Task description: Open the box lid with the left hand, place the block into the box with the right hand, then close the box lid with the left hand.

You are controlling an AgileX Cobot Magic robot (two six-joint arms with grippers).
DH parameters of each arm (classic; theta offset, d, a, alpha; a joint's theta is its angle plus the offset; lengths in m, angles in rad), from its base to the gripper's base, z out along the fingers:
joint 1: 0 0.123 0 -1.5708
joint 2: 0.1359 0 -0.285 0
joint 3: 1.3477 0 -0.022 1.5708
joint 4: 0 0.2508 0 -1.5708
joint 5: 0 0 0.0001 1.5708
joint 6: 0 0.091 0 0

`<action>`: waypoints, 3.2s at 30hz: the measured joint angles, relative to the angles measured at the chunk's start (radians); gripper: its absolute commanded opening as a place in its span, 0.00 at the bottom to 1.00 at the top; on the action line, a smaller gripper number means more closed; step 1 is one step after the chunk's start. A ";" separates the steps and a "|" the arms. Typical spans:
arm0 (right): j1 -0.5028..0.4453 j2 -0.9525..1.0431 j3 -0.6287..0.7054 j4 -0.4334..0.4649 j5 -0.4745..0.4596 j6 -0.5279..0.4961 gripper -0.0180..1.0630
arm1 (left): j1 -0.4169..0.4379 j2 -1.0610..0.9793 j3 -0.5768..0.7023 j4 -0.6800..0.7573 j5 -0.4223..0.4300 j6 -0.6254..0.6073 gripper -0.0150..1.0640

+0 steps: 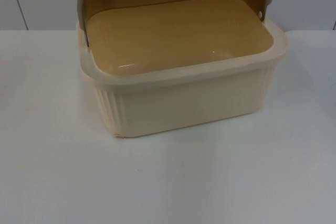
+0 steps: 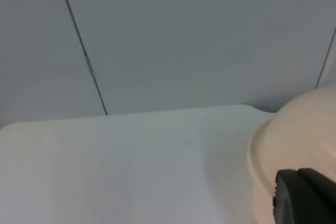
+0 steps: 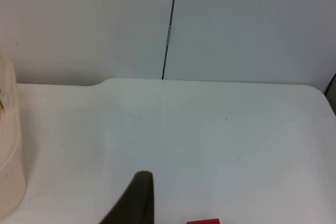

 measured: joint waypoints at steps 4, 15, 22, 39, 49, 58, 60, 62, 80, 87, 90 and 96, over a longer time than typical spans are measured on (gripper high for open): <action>0.000 0.000 0.000 0.000 0.000 0.000 0.99 | 0.000 0.005 0.000 0.002 -0.030 0.012 0.41; 0.000 0.000 0.000 0.000 0.000 0.000 0.99 | 0.000 0.004 0.000 -0.076 -0.053 0.010 0.79; 0.000 0.000 0.000 0.000 0.000 0.000 0.99 | 0.000 -0.018 0.000 -0.076 -0.091 0.010 0.64; 0.000 0.000 0.000 -0.025 -0.074 0.006 0.99 | 0.000 -0.038 0.000 -0.076 -0.007 0.010 0.55; 0.000 0.152 -0.025 -0.026 -0.078 0.062 0.99 | 0.000 -0.038 0.000 -0.084 0.024 0.010 0.55; -0.002 0.351 -0.063 -0.008 -0.095 0.079 0.99 | 0.000 -0.046 0.000 -0.089 0.026 0.010 0.55; -0.014 0.374 -0.063 0.022 -0.107 0.079 0.99 | 0.000 -0.051 0.000 -0.090 0.026 0.010 0.55; -0.069 0.423 -0.064 0.100 -0.145 0.060 0.99 | 0.000 -0.056 0.000 -0.091 0.026 0.010 0.55; -0.223 0.799 -0.068 0.280 -0.224 -0.191 0.99 | 0.000 -0.056 0.000 -0.095 0.027 0.010 0.55; -0.260 0.914 -0.068 0.277 -0.248 -0.197 0.99 | 0.000 -0.056 0.000 -0.095 0.027 0.010 0.55; -0.290 0.937 -0.068 0.274 -0.249 -0.202 0.99 | 0.000 -0.056 0.000 -0.095 0.027 0.010 0.55; -0.306 1.000 -0.068 0.277 -0.247 -0.256 0.99 | 0.000 -0.056 0.000 -0.095 0.027 0.010 0.55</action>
